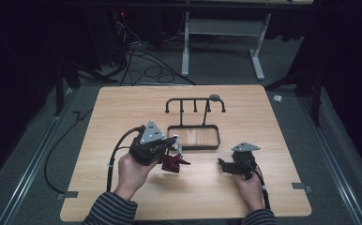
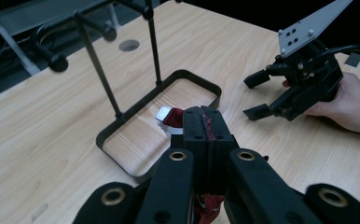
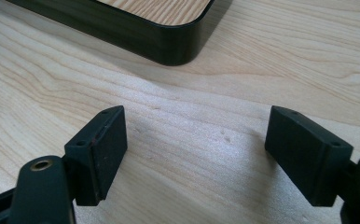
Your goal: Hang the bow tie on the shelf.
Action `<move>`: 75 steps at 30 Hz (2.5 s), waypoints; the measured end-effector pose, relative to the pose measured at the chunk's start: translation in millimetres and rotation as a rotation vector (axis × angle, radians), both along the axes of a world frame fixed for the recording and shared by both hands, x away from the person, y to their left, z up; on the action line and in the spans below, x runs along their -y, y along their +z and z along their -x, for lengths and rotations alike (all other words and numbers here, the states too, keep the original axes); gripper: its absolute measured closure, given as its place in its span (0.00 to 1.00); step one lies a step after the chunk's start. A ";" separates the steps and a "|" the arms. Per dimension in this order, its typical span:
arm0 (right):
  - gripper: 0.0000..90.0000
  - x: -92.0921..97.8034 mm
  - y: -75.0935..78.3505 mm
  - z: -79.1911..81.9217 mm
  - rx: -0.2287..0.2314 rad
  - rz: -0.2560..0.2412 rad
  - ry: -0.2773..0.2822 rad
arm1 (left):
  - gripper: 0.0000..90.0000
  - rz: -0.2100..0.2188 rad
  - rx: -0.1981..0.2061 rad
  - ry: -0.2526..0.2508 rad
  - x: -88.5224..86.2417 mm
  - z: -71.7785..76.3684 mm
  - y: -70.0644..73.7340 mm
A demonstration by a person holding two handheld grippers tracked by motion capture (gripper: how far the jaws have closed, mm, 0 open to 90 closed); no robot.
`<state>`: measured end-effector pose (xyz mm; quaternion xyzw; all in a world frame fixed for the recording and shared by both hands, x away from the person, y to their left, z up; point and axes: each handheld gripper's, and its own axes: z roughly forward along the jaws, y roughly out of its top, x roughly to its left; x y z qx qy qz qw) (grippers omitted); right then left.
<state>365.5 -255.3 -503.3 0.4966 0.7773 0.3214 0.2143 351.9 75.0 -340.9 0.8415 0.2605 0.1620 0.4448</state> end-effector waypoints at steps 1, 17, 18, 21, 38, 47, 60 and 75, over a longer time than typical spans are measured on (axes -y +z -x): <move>0.24 0.0 0.0 0.0 0.000 -0.001 0.000 | 1.00 -0.005 0.003 -0.008 2.5 -1.6 1.8; 0.24 0.2 0.0 0.4 0.000 0.000 0.001 | 1.00 -0.013 0.007 -0.066 30.6 -27.3 19.1; 0.24 0.2 0.0 0.4 0.000 0.000 0.001 | 1.00 -0.011 0.003 -0.069 32.0 -29.6 19.6; 0.24 0.2 0.0 0.3 0.000 0.001 0.000 | 1.00 -0.011 0.001 -0.072 36.6 -35.6 21.0; 0.24 0.3 0.0 0.6 -0.001 0.000 0.001 | 1.00 0.008 -0.008 -0.088 53.4 -61.6 32.1; 0.24 0.2 0.2 0.7 -0.003 -0.001 0.000 | 1.00 0.013 -0.015 -0.082 63.3 -77.6 35.5; 0.24 0.5 0.0 0.8 0.000 0.002 0.002 | 1.00 0.020 -0.038 -0.037 67.2 -100.2 28.4; 0.24 0.4 0.2 1.0 -0.003 -0.001 0.002 | 1.00 -0.012 -0.044 0.023 72.0 -115.0 20.2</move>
